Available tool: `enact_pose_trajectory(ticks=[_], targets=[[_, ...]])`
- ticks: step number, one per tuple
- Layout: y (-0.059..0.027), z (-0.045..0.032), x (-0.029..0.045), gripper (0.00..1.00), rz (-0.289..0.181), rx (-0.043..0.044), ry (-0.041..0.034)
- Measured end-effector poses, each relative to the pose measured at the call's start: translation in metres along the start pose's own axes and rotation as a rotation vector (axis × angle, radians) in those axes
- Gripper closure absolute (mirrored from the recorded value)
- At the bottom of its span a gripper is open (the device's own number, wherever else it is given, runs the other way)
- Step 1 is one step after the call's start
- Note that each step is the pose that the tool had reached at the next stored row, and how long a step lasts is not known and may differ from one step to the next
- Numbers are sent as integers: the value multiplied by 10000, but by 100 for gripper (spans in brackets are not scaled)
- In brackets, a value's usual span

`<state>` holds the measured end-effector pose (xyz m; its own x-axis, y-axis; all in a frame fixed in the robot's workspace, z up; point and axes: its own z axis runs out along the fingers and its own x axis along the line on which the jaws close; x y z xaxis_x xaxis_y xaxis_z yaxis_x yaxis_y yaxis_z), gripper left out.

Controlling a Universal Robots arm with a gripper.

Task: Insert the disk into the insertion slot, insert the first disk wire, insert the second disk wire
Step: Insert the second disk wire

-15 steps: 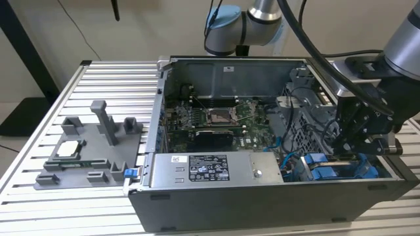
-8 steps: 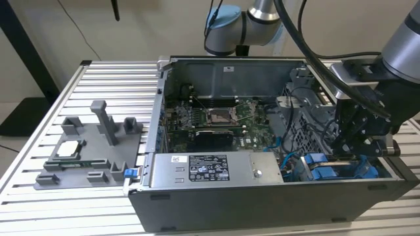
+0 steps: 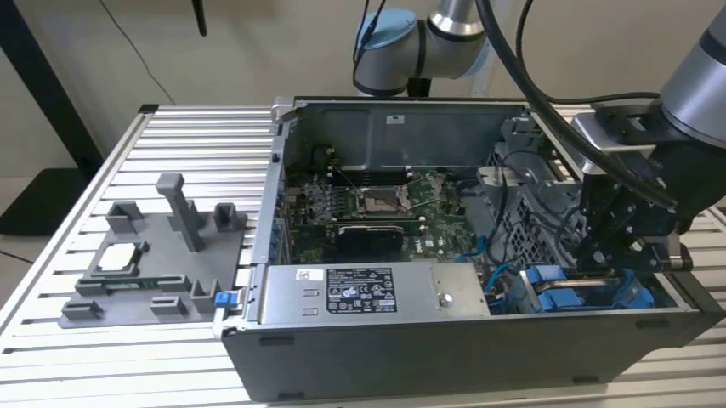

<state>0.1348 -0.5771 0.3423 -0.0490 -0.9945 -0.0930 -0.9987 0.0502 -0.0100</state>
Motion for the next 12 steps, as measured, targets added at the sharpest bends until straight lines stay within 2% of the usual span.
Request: enact_pose_trajectory(ticks=[2,7,8,10,12], targets=[[-2,15,0,100,-4,-1,-15],[-2,63,4,100,-14,1,10],[-2,70,5,0,-13,2,-7],[-2,40,2,0,-14,0,-15],[-2,-38,-5,0,-15,0,-4]])
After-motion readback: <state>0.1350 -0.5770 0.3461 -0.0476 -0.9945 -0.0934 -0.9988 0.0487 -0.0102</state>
